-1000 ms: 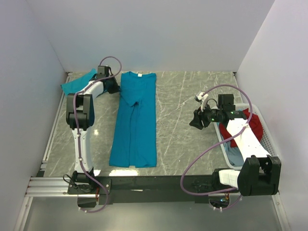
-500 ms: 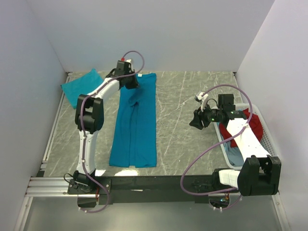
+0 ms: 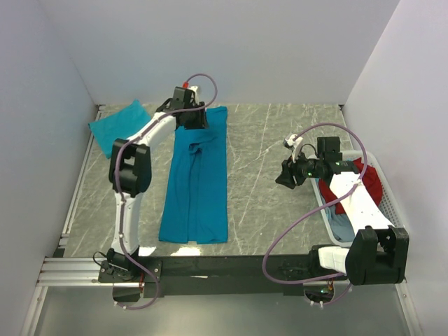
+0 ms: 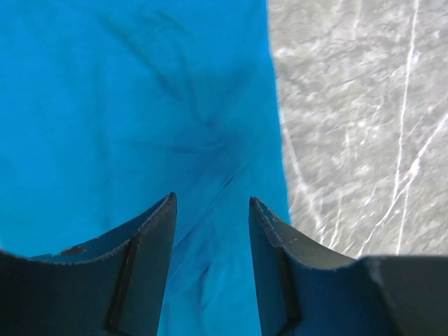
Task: Fold and stack the t-shirts
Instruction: Fold the tshirt
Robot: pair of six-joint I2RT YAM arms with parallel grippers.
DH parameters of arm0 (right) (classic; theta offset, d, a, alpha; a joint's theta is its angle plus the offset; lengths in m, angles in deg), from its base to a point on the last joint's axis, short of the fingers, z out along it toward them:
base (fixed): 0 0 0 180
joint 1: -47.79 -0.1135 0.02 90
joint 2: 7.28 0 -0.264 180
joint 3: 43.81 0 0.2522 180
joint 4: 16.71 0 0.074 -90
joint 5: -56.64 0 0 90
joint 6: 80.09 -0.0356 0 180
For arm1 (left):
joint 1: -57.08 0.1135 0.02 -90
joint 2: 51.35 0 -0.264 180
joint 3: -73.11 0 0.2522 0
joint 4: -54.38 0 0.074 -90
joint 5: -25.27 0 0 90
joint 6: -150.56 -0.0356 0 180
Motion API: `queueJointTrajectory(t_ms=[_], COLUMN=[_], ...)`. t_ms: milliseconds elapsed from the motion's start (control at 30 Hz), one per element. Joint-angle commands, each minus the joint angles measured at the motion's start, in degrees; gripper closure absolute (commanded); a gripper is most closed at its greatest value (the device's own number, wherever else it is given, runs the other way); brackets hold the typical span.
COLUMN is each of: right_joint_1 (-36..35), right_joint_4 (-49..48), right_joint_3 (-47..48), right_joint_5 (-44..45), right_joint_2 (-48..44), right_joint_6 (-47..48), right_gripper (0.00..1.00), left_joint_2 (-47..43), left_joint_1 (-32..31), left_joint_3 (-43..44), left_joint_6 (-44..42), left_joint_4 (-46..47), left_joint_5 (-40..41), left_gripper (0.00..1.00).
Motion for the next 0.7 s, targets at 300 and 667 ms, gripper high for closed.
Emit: queueJointTrajectory(t_ms=[300,667], right_joint_1=[-6.1,-48.2], right_joint_4=[3.0,-3.3], right_joint_3=[-1.5,-3.4], right_joint_5=[-6.5,11.6], right_joint_2=[-2.3,4.7], right_joint_6=[12.4,22.1], right_gripper=[0.45,0.41], left_joint_2=[-31.8,-55.8], left_joint_1=[17.9,21.0], left_joint_3=[-34.9,-57.3], left_joint_6=[2.7,0.4], left_joint_4=[16.6,4.5], left_joint_5=[-18.9,-11.4], left_gripper=[0.36,0.32])
